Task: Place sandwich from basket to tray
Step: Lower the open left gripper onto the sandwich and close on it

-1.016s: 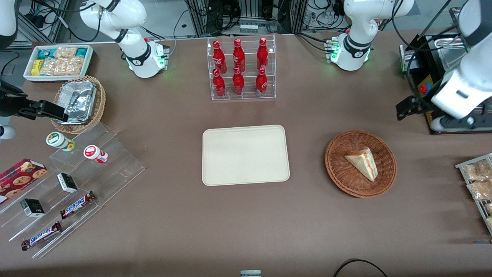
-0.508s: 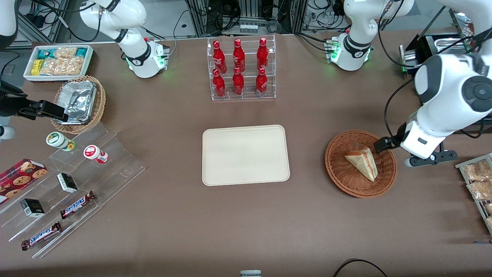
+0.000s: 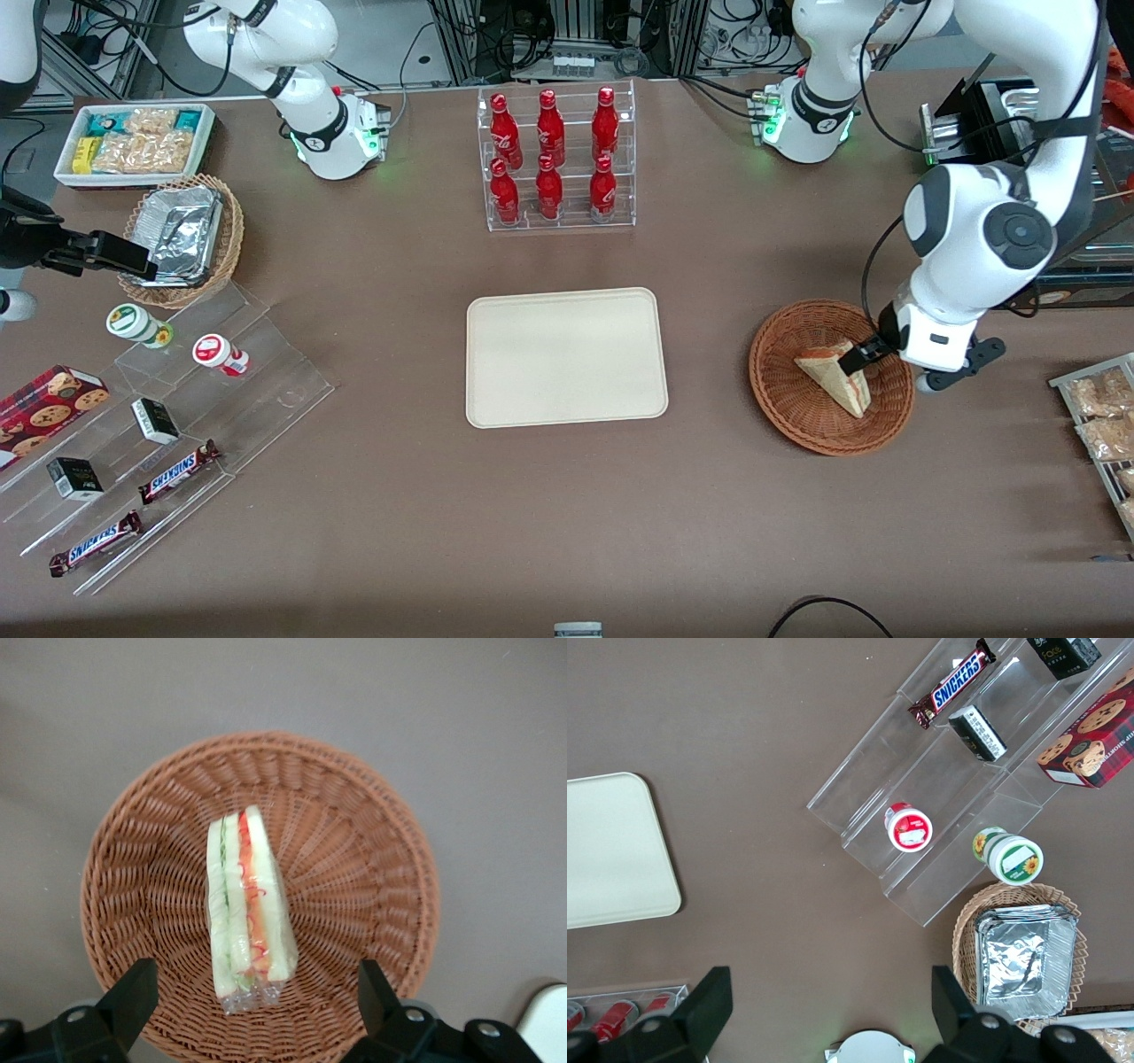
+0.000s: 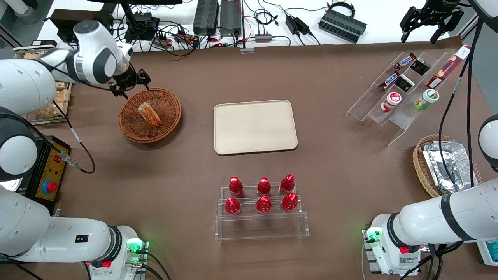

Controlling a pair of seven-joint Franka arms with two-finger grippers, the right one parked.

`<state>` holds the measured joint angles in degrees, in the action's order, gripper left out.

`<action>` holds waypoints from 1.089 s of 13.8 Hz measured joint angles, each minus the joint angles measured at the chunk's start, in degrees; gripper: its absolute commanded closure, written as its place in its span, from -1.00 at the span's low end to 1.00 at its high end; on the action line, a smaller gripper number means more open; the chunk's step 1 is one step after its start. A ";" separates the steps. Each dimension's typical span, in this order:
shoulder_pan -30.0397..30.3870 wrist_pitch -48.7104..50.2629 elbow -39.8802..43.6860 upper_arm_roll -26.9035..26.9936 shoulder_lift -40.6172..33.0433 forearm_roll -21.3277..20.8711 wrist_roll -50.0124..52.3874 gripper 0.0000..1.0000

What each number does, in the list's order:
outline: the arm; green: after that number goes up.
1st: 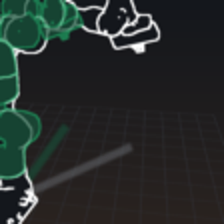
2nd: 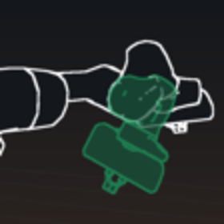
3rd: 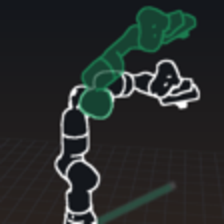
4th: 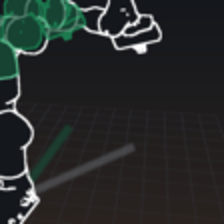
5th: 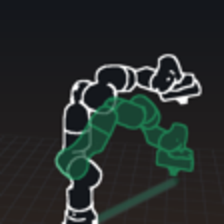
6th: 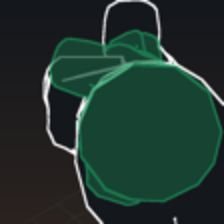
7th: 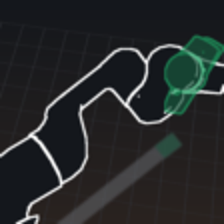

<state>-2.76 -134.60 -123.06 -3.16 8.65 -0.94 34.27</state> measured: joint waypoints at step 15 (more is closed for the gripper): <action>0.71 -7.15 -2.68 0.16 8.18 0.01 2.54 0.81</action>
<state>-2.04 -141.75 -125.74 -2.99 16.83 -0.93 36.80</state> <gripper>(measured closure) 0.040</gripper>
